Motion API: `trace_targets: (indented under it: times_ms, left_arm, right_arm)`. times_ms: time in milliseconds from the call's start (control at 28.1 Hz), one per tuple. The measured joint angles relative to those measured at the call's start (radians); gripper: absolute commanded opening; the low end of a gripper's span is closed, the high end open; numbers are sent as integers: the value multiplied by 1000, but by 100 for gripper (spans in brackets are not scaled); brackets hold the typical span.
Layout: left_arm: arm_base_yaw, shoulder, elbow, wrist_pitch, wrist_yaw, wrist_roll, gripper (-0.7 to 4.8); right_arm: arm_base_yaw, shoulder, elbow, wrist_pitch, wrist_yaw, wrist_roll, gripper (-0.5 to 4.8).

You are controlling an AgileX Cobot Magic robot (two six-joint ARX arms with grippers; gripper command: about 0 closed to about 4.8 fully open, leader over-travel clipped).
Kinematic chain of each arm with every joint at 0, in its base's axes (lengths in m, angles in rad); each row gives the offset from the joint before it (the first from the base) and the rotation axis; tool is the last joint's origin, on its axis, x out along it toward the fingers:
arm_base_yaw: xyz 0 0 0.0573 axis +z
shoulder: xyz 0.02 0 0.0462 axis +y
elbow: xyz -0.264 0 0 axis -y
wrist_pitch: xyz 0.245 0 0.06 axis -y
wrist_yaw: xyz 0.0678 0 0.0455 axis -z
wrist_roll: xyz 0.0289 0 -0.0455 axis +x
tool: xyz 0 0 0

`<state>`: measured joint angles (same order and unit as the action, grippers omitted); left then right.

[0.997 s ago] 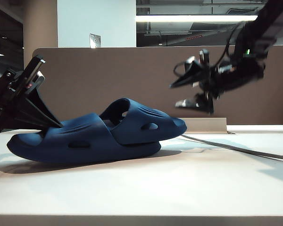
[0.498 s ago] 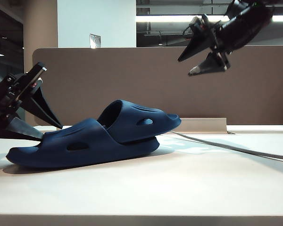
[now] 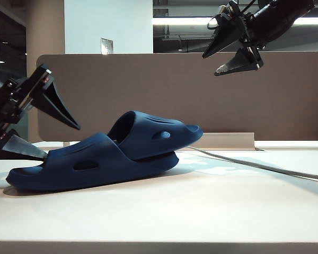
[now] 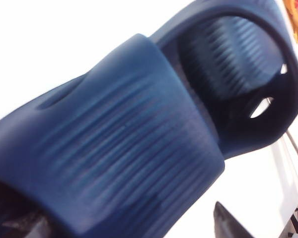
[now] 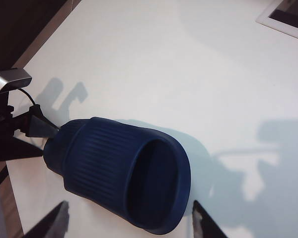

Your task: Interlock the pair of blue slippers on the table with their fronts facing up.

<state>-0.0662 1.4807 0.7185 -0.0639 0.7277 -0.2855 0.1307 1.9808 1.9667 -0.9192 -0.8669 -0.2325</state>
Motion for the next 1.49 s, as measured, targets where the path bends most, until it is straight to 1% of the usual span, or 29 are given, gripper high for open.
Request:
trace_targets:
  times_ms: [107, 214, 285, 463, 534, 783, 854, 925, 961, 1068, 1139, 1317, 1424, 1495]
  left_arm:
    - [47, 0, -2, -33, -24, 2, 405]
    - [82, -18, 1, -97, -29, 18, 404]
    - [107, -39, 6, -134, -6, 36, 404]
    - [159, -106, 10, -218, 7, 58, 403]
    - [173, -156, 11, -225, 31, 61, 399]
    - [229, -370, 55, -216, 44, 58, 395]
    - [246, -433, 61, -184, 64, 27, 394]
    - [264, -498, 61, -129, 94, -40, 393]
    - [275, -534, 61, -81, 110, -86, 388]
    - [309, -618, 63, 55, 123, -208, 341]
    - [323, -669, 63, 125, 121, -285, 335]
    - [312, -748, 63, 253, 129, -424, 335]
    - [285, -765, 63, 270, 121, -475, 335]
    - [254, -785, 63, 265, 109, -489, 335]
  right_arm:
    - [1, 0, 0, -12, 0, 0, 311]
    - [0, 0, 0, -24, 0, 0, 311]
    - [1, 0, 0, -28, -1, 0, 311]
    - [1, -1, 0, -37, -23, 0, 311]
    - [2, -6, 0, -36, -21, 0, 311]
    - [0, -94, 0, -26, 28, 0, 311]
    - [1, -126, 0, -22, 38, 0, 311]
    - [0, -168, 0, -23, 48, 5, 311]
    - [0, -187, 0, -22, 53, 9, 311]
    - [0, -256, -1, -24, 63, 21, 310]
    - [0, -314, 0, -27, 63, 26, 310]
    - [1, -451, -10, -33, 72, 30, 306]
    - [0, -555, -31, -32, 131, 30, 305]
    - [1, -613, -55, -28, 171, 30, 305]
